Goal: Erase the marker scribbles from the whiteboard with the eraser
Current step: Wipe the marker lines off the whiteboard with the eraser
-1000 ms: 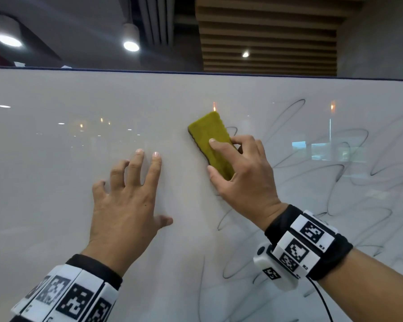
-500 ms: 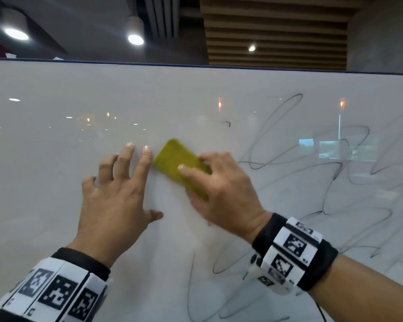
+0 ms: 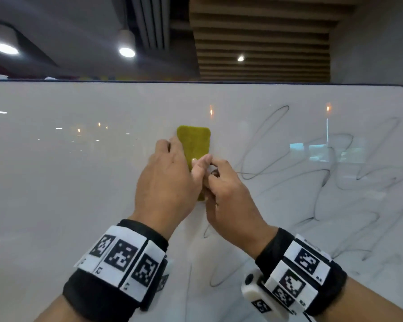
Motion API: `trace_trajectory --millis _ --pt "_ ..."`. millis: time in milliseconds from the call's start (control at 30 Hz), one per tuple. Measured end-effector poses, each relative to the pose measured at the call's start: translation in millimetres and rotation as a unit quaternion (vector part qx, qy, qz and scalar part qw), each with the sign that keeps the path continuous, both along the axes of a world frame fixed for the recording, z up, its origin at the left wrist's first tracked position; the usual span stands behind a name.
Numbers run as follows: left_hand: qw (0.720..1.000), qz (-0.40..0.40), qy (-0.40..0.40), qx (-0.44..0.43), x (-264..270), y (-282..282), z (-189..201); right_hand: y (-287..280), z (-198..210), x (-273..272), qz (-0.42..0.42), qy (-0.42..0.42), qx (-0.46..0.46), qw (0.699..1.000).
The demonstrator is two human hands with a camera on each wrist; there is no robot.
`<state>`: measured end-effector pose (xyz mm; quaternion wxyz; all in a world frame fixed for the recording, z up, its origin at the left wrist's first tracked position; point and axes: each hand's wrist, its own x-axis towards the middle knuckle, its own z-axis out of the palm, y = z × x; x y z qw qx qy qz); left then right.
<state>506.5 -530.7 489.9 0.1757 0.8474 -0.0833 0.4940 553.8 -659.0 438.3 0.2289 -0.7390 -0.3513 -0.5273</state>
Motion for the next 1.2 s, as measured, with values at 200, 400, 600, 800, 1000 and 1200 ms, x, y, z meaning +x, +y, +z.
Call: trace_trajectory --millis 200,400,600,800,1000,1200 --pt "0.985 0.134 -0.035 0.1 9.2 -3.9 2.9 -37.5 13.4 -18.3 -0.03 -0.025 -0.147 0.988" --pt "0.961 0.193 -0.072 0.183 20.8 0.7 -3.6 -109.9 101.5 -3.6 -0.121 -0.103 0.018 0.987" --pt "0.931 0.143 -0.148 0.301 28.3 -20.3 -29.5 -146.8 156.0 16.2 -0.25 0.007 -0.07 0.966" --pt "0.961 0.159 -0.131 0.183 29.7 -29.1 -31.1 -144.7 152.7 22.0 -0.24 0.007 -0.069 0.968" --pt "0.939 0.138 -0.158 0.272 32.4 -33.4 -45.3 -146.5 151.3 24.6 -0.261 0.003 -0.087 0.961" --pt "0.959 0.133 -0.15 0.201 35.2 -43.5 -47.4 -140.9 137.8 20.9 -0.26 0.004 -0.071 0.963"
